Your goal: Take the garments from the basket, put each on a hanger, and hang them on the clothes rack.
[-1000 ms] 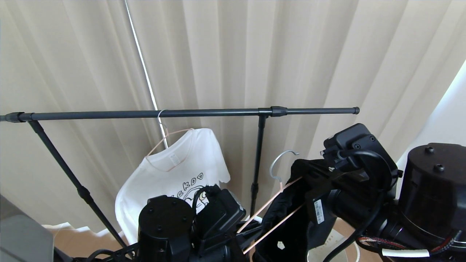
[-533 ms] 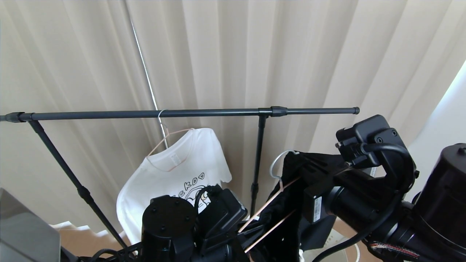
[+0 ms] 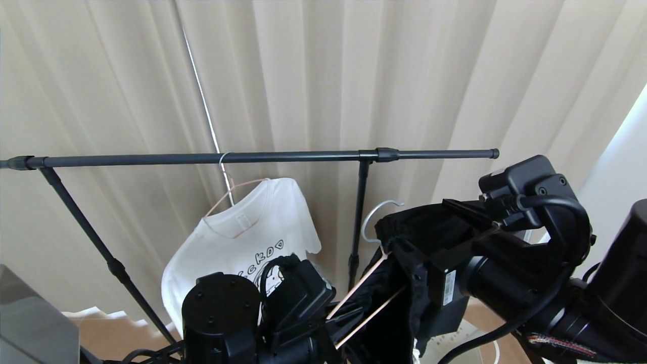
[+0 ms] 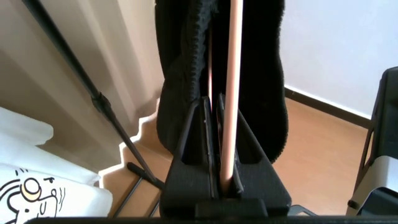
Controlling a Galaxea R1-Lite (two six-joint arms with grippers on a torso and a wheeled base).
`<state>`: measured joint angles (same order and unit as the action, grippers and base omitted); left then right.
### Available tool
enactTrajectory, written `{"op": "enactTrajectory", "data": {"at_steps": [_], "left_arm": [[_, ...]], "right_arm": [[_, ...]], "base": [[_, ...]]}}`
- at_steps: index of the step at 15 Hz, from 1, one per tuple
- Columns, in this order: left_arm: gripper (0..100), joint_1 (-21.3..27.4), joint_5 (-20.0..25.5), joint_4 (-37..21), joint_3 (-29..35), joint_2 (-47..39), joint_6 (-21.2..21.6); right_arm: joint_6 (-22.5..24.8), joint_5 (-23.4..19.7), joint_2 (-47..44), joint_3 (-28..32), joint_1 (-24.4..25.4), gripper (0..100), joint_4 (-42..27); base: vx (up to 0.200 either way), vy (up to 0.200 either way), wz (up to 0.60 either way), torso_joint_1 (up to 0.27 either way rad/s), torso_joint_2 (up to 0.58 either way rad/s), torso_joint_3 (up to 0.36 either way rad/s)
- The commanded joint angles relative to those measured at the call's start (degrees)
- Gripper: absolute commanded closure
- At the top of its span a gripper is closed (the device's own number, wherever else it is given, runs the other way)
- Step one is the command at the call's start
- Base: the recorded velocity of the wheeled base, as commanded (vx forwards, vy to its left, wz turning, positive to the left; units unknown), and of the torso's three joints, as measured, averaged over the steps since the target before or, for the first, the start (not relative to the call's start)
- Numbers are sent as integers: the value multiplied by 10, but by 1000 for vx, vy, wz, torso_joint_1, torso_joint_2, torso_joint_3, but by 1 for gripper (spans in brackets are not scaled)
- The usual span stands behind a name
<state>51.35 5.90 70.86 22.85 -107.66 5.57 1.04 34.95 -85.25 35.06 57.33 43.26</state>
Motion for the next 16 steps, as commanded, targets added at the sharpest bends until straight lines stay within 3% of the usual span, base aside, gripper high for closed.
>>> {"op": "enactTrajectory", "data": {"at_steps": [1, 9, 16], "left_arm": [[100, 0, 0, 2, -8, 3, 0], [100, -7, 1, 5, -23, 35, -3], [100, -47, 3, 5, -16, 33, -4]], "right_arm": [[0, 0, 5, 3, -13, 0, -1], [1, 0, -2, 3, -32, 0, -3], [2, 0, -4, 1, -30, 0, -1]], "base": [[0, 0, 0, 0, 0, 0], [0, 0, 0, 0, 0, 0], [0, 0, 0, 0, 0, 0]]}}
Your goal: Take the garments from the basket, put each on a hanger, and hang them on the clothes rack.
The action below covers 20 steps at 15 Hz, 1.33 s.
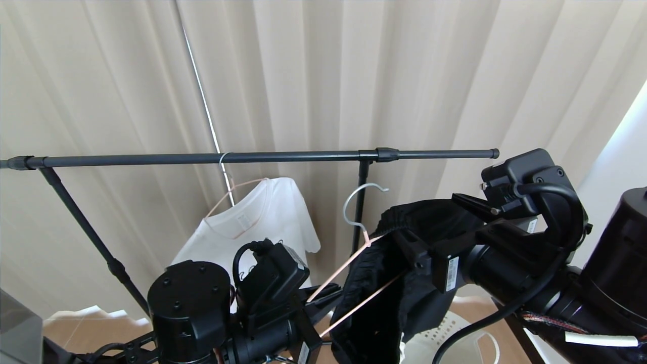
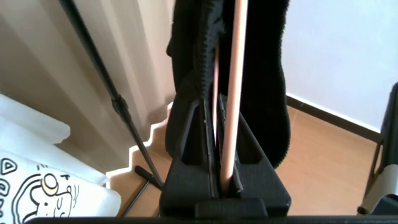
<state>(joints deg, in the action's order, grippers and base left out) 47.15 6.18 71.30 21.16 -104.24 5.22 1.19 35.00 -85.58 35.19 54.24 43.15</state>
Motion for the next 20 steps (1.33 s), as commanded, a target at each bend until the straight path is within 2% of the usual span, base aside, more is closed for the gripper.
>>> {"op": "enactTrajectory", "data": {"at_steps": [1, 7, 12, 20], "left_arm": [[100, -7, 0, 1, 1, -2, 0], [100, -25, -1, 3, 8, -18, 1], [100, -26, -3, 46, 9, -45, 1], [100, -41, -3, 46, 24, -45, 1]], "right_arm": [[0, 0, -1, 0, 1, 0, 0], [0, 0, 1, 1, 1, 0, 0], [0, 0, 2, 0, 1, 0, 0], [7, -1, 2, -2, 1, 0, 1]], "base": [[0, 0, 0, 0, 0, 0], [0, 0, 0, 0, 0, 0], [0, 0, 0, 0, 0, 0], [0, 0, 0, 0, 0, 0]]}}
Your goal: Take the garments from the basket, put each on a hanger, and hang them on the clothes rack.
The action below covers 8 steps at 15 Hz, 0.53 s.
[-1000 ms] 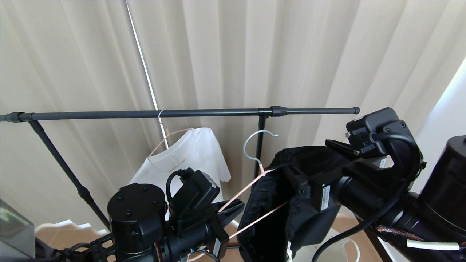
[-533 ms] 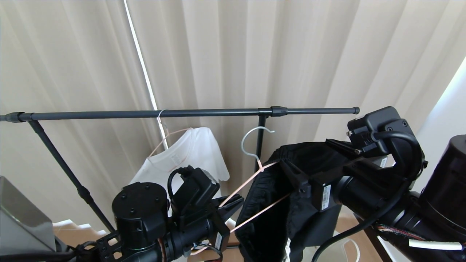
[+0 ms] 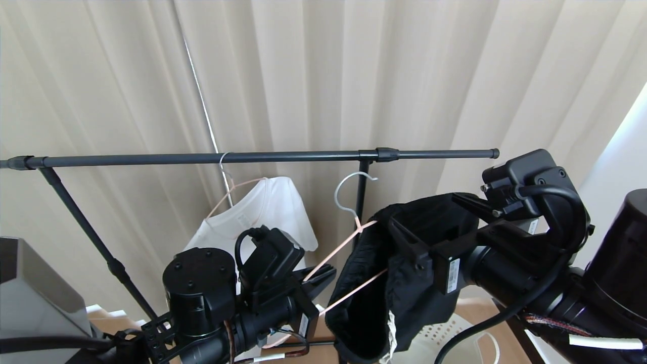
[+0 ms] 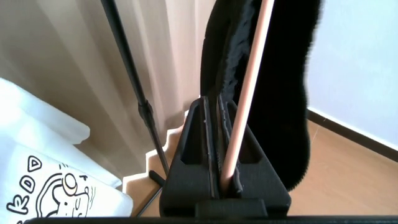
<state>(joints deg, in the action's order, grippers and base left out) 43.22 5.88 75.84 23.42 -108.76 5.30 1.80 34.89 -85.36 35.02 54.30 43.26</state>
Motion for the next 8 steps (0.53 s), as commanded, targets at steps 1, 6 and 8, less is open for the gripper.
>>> {"op": "enactTrajectory", "data": {"at_steps": [1, 6, 8], "left_arm": [[100, -2, 0, 2, 3, 0, 0], [100, -2, 2, 10, -15, 2, 0], [100, -4, 4, 36, -30, 0, -1]], "right_arm": [[1, 0, 0, 0, 0, 0, 0], [1, -1, 15, -6, 0, 0, -6], [8, -3, 21, -11, -2, 0, -6]], "base": [[0, 0, 0, 0, 0, 0], [0, 0, 0, 0, 0, 0], [0, 0, 0, 0, 0, 0]]}}
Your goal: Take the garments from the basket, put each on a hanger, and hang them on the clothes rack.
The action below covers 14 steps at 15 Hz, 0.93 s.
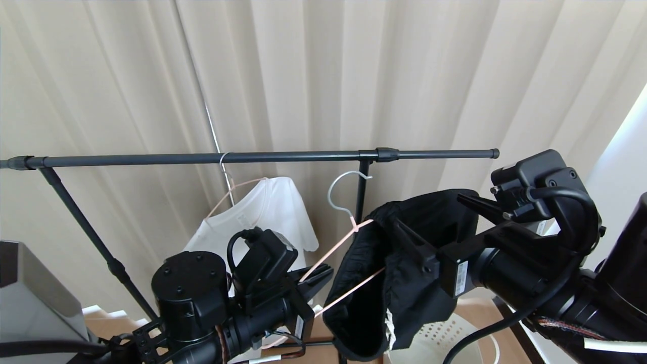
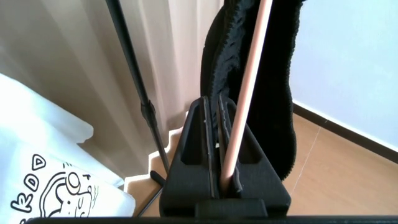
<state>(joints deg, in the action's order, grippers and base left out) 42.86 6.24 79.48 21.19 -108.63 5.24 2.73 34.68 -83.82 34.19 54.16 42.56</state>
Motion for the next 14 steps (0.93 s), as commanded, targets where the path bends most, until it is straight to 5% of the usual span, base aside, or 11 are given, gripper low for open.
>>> {"op": "enactTrajectory", "data": {"at_steps": [1, 2, 5, 7, 11, 14], "left_arm": [[100, -1, 1, 5, -12, 0, 0], [100, -1, 1, 5, -12, 0, 0], [100, -25, 9, 16, -60, 11, 11], [100, -35, 36, 17, -75, 26, 21], [100, -38, 76, 18, -91, 36, 64], [100, -23, 81, 18, -97, 36, 69]], "right_arm": [[4, -1, 10, -6, -1, 0, -1], [4, -1, 10, -6, -1, 0, -1], [40, -100, 82, -5, -45, 0, -79], [51, -230, 144, 26, -93, 0, -217], [193, -489, 148, 187, -238, 0, -505], [346, -572, 61, 320, -267, 0, -710]], "base": [[0, 0, 0, 0, 0, 0], [0, 0, 0, 0, 0, 0], [0, 0, 0, 0, 0, 0], [0, 0, 0, 0, 0, 0], [0, 0, 0, 0, 0, 0], [0, 0, 0, 0, 0, 0]]}}
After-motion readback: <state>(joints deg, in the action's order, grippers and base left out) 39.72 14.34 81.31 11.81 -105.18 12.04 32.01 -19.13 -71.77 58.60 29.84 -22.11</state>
